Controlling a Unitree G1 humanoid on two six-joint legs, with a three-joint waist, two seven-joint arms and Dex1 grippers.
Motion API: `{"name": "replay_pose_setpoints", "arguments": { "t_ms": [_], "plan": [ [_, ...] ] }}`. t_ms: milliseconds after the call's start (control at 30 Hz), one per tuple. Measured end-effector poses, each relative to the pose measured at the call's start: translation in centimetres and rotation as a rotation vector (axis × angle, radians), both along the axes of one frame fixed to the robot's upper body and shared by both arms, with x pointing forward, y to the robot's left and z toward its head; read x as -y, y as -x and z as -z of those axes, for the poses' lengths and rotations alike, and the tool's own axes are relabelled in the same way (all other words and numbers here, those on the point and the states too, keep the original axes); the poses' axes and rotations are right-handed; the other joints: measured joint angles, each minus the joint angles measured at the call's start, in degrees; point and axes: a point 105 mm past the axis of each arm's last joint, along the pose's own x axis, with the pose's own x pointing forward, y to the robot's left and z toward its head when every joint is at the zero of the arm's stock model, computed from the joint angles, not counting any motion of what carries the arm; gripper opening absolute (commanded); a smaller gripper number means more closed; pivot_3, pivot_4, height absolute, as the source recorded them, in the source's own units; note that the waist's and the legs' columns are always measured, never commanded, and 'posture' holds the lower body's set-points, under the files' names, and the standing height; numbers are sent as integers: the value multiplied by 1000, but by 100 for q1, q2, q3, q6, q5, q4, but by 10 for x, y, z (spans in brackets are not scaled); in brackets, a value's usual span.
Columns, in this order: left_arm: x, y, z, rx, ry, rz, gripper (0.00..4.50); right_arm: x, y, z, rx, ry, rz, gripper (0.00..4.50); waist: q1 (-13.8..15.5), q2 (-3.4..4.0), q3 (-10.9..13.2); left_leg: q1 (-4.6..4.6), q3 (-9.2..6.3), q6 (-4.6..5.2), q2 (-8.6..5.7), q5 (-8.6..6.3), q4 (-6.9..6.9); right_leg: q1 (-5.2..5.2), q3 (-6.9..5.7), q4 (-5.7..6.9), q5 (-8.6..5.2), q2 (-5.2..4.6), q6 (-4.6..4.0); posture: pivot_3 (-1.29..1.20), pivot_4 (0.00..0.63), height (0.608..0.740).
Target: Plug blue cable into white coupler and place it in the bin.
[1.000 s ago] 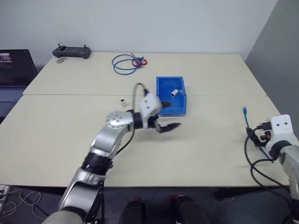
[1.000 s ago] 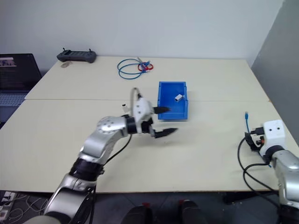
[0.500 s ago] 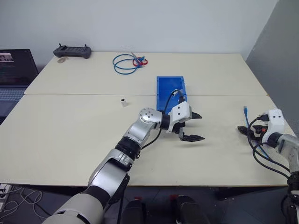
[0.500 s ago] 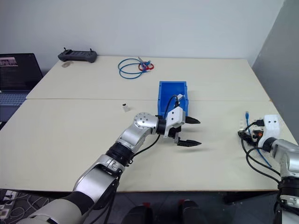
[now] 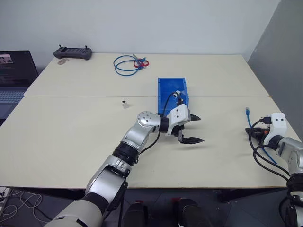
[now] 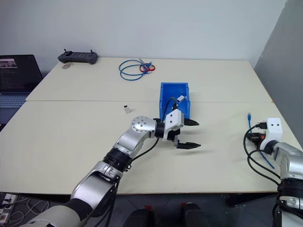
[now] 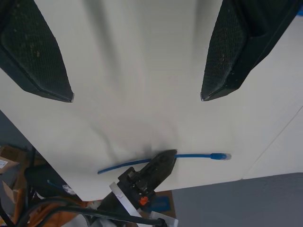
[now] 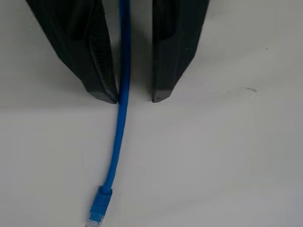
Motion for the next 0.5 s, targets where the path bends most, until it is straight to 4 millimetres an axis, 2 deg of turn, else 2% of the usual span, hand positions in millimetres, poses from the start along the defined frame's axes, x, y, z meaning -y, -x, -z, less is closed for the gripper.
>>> {"name": "replay_pose_setpoints", "arguments": {
  "t_ms": [67,100,267,333,400,467,500],
  "plan": [
    [-4,-1,0,-1,-3,-10,4500,0,0,0,1,-5,2,81,-6,0,0,0,0,0,1,0,0,0,0,0,0,0,0,0,150,740],
    [-6,-3,-1,-3,-3,-19,4500,-1,-1,0,2,-8,3,14,-9,0,0,0,-1,0,2,0,0,0,0,0,0,0,0,0,150,740],
    [-25,-4,-2,7,-22,-46,4500,-4,-1,0,-3,13,-17,14,-26,0,-1,2,-1,0,6,0,0,1,1,2,0,1,0,0,150,740],
    [-36,-5,-6,15,-18,-70,4500,-12,-2,-3,-9,43,-73,14,-40,0,0,1,-3,0,11,0,0,-1,2,4,0,1,-1,0,150,740],
    [-56,-7,-16,29,2,-112,4500,-41,-1,-8,-17,68,-239,14,-103,6,4,-1,-3,0,26,0,-2,-8,3,8,0,6,-1,0,150,740],
    [-91,-8,-32,58,27,-199,4500,-92,2,-23,0,70,-508,14,-196,24,15,2,8,0,48,0,-3,-15,2,10,0,7,-1,0,150,740],
    [-117,-7,-41,77,40,-270,4500,-121,4,-38,24,101,-675,14,-236,29,18,5,7,-1,59,0,-4,-15,-2,10,0,10,-1,0,150,740]
  ]
}}
